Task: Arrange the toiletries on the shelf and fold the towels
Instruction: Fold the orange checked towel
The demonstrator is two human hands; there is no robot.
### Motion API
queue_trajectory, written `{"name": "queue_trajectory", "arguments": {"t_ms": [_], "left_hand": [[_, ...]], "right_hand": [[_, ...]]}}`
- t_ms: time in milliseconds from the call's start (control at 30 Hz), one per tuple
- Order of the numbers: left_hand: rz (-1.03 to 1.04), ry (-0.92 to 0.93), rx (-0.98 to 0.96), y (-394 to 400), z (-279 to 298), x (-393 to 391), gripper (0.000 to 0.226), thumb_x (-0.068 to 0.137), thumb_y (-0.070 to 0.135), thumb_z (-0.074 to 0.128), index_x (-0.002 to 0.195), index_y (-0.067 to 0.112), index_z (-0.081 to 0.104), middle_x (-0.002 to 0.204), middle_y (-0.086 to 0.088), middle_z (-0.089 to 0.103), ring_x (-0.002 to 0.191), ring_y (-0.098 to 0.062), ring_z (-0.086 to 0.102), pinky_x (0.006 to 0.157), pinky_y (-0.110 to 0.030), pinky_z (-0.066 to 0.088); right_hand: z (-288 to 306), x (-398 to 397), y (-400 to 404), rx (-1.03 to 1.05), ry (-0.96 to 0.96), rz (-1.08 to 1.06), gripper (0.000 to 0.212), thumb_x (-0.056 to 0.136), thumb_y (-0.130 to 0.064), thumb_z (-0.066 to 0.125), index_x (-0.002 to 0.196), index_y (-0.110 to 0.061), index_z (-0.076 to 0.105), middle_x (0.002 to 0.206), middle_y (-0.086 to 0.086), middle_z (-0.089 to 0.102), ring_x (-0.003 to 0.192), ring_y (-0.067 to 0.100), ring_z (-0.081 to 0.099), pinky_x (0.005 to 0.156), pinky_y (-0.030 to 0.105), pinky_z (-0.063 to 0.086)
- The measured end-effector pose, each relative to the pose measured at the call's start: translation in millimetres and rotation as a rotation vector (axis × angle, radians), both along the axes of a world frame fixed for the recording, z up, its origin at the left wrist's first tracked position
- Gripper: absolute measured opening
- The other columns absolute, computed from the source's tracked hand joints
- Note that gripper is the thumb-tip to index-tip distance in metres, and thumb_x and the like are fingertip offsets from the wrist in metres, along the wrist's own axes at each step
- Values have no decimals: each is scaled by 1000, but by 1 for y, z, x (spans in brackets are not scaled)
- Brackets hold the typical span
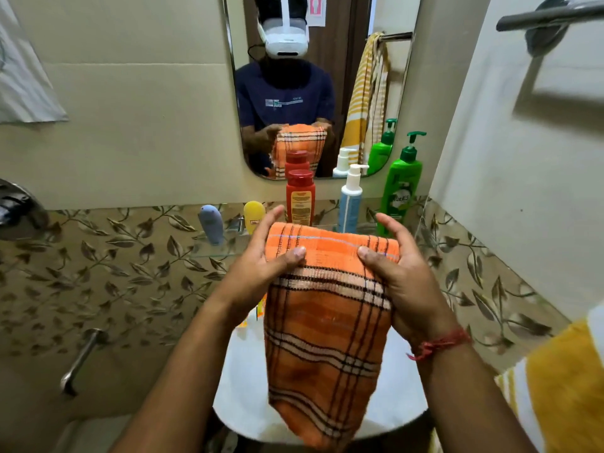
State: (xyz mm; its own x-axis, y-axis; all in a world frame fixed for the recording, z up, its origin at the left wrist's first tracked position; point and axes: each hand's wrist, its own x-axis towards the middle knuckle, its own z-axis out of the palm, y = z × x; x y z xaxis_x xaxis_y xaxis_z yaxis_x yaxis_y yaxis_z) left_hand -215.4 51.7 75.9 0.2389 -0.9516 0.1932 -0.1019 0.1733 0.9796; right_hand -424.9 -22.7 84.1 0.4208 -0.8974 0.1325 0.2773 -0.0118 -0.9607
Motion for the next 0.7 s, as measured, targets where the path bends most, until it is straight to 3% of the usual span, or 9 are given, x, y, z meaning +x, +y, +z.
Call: {"name": "queue_trajectory", "arguments": {"t_ms": [100, 167, 267, 333, 400, 500, 567, 700], "left_hand": [[30, 133, -23, -3, -6, 5, 89, 71, 36, 82, 147, 42, 38, 132, -14, 63, 118, -28, 66, 103, -47, 51], [52, 204, -74, -7, -8, 5, 85, 73, 31, 83, 146, 39, 41, 133, -17, 63, 118, -30, 66, 98, -44, 54], [52, 157, -51, -8, -5, 7, 81, 77, 25, 85, 144, 39, 43, 129, -12, 64, 116, -28, 67, 95, -40, 56], [67, 46, -6, -6, 0, 12, 75, 77, 30, 80, 142, 42, 44, 127, -4, 62, 116, -25, 66, 96, -43, 56], [128, -14, 7, -7, 4, 16, 71, 76, 34, 79, 139, 41, 47, 126, -1, 61, 116, -23, 66, 94, -45, 58], [249, -1, -27, -13, 7, 16, 61, 82, 27, 79, 135, 39, 51, 129, -1, 62, 113, -20, 67, 91, -40, 59], [289, 6, -55, -16, 7, 16, 58, 82, 30, 80, 132, 42, 53, 134, -4, 61, 115, -22, 67, 94, -45, 57], [278, 3, -65, -14, 9, 22, 59, 85, 28, 78, 135, 43, 50, 132, -8, 61, 115, -24, 66, 92, -41, 58]], "right_hand": [[3, 0, -1, 64, -36, 67, 73, 84, -2, 66, 146, -28, 37, 120, 21, 64, 97, 32, 71, 80, 43, 60], [2, -7, -4, 64, -91, 138, 86, 76, 0, 68, 147, -32, 32, 123, 23, 65, 106, 34, 69, 84, 45, 59], [0, -16, -7, -16, -79, 229, 101, 66, -3, 79, 149, -34, 30, 128, 23, 63, 118, 37, 63, 94, 49, 54], [-3, -14, -4, -91, -30, 222, 100, 68, -5, 81, 150, -32, 30, 132, 21, 61, 120, 34, 62, 96, 45, 54], [-5, -9, -1, -144, 23, 168, 92, 79, 3, 70, 152, -30, 25, 135, 17, 58, 120, 27, 63, 96, 42, 54], [-5, -4, 1, -361, 261, 170, 91, 92, -7, 65, 153, -45, 10, 144, 6, 51, 126, 15, 57, 106, 43, 47], [-4, -1, 2, -486, 429, 200, 97, 88, -17, 68, 148, -57, 4, 148, 2, 46, 128, 11, 55, 110, 43, 44], [-2, 7, -3, -548, 468, 59, 98, 81, -24, 70, 148, -58, 7, 138, 3, 56, 121, 19, 60, 104, 50, 48]]}}
